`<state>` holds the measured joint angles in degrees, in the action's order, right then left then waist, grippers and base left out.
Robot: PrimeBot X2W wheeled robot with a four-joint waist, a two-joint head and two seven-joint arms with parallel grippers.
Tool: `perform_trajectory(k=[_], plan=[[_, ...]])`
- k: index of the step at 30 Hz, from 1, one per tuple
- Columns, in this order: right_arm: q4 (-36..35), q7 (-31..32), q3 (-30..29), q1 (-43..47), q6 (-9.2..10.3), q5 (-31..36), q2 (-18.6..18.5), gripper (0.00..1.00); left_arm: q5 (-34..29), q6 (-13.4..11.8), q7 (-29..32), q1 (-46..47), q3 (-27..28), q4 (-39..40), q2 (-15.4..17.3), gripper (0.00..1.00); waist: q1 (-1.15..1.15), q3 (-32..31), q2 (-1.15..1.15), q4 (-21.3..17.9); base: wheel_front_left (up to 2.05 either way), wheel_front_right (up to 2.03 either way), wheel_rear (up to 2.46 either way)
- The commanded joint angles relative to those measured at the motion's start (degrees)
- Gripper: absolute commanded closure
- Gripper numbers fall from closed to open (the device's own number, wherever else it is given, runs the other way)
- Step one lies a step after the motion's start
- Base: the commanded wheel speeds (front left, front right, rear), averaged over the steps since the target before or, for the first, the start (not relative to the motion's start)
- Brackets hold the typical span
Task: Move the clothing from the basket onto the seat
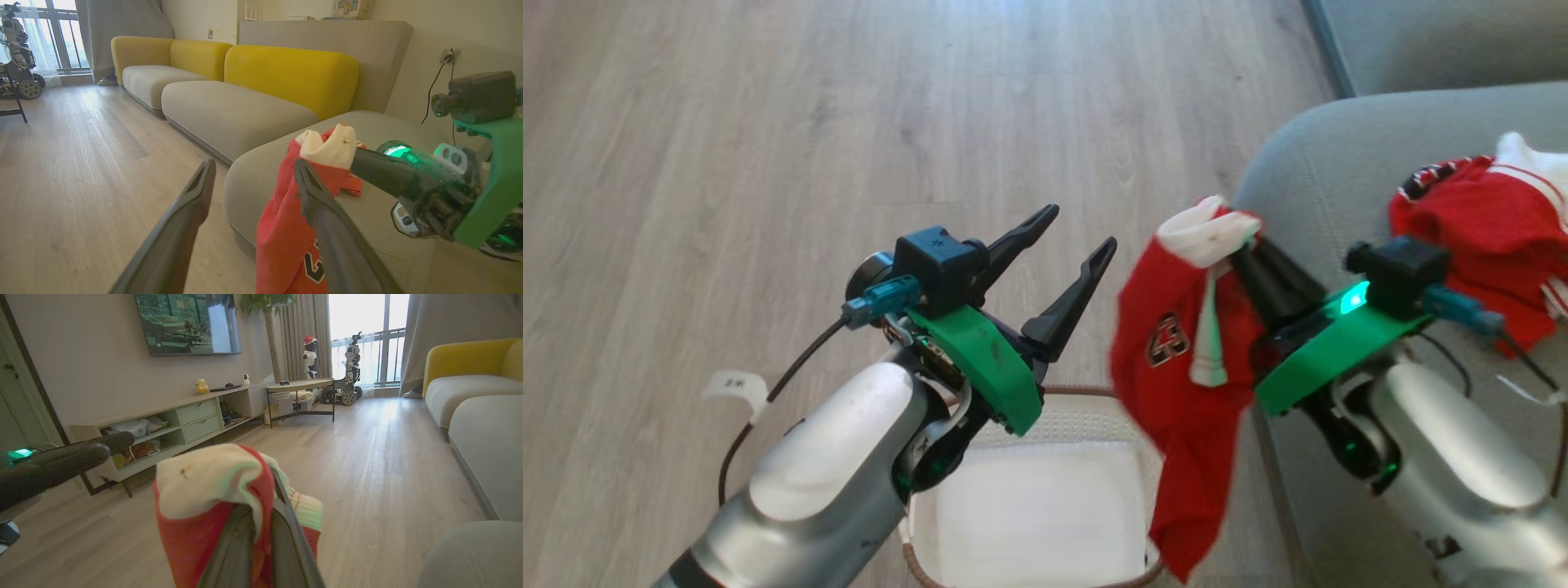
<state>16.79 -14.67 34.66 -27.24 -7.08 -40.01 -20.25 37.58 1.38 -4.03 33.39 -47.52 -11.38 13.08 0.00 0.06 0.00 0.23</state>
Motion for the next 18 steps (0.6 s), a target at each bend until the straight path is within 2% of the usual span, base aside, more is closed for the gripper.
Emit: perform_trajectory(k=[1,8,18], plan=[[-2.46,-0.33,-1.54,-0.11,-0.41,0.84,-0.69,1.0,0.34,-0.36,-0.71,2.02,2.49,2.16,1.65,0.0,0.0,0.22,0.0,-1.58,0.0,0.0,0.0],[-7.42,-0.33,-10.17,2.87,-0.41,1.59,-1.56,1.0,0.27,-0.65,-1.17,1.32,2.3,3.3,2.29,0.0,0.0,1.16,0.0,-6.43,0.0,0.0,0.0],[-15.87,-0.33,-17.06,7.14,-0.41,3.41,-3.72,1.0,-0.1,-0.86,-2.22,0.88,2.01,3.87,2.92,0.0,0.0,2.43,0.0,-13.48,0.0,0.0,0.0]])
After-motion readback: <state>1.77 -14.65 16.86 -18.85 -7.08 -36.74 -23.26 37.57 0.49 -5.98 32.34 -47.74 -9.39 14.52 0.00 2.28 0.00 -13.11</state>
